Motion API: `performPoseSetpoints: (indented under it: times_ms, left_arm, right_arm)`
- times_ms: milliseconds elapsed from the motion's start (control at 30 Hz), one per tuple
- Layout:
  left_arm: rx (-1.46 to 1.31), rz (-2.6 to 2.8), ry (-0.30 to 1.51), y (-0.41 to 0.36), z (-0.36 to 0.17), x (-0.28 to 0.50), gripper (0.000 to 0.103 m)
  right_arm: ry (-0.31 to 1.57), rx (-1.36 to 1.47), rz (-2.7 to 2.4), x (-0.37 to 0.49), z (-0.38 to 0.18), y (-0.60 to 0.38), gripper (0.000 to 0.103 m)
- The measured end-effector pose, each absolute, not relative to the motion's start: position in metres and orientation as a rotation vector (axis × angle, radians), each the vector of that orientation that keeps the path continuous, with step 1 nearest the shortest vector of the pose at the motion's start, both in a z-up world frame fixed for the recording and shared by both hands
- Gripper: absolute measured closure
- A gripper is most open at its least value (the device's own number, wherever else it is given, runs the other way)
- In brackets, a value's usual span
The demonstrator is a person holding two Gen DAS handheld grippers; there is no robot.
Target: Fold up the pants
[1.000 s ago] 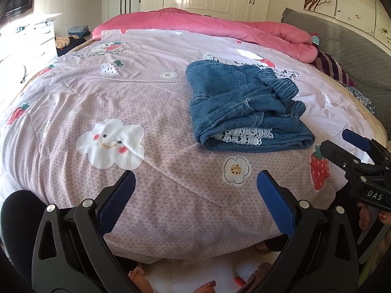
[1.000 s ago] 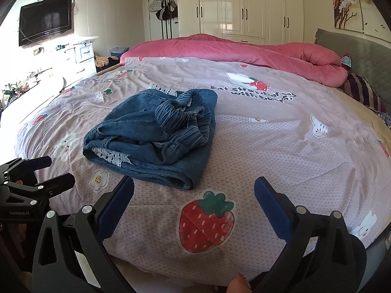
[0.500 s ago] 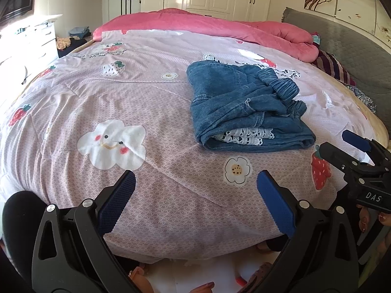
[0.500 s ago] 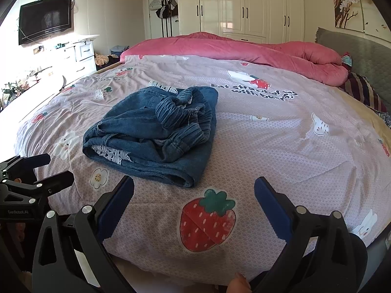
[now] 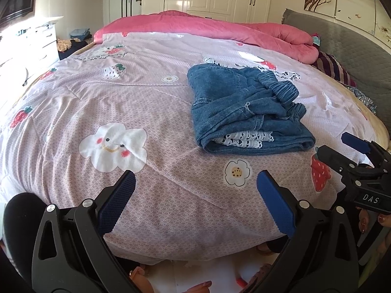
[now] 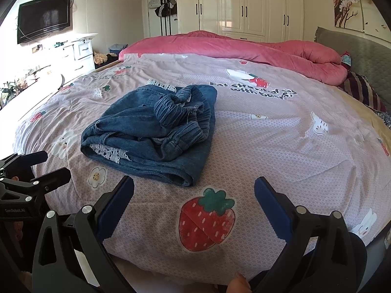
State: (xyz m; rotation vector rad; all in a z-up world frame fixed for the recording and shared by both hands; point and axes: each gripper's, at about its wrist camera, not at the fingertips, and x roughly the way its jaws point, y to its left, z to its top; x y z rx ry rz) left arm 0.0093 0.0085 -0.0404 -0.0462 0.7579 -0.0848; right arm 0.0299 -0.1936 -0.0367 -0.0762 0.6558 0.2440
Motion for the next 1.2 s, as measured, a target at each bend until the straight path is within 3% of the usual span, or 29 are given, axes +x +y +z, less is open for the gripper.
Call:
performPoseSetpoints:
  times_ms: [1200]
  left_arm:
    - [-0.023, -0.086, 0.772, 0.0029, -0.0418, 0.0104, 0.010]
  right_arm:
    - [0.673, -0.074, 0.220, 0.0320, -0.0368, -0.1995, 0.005]
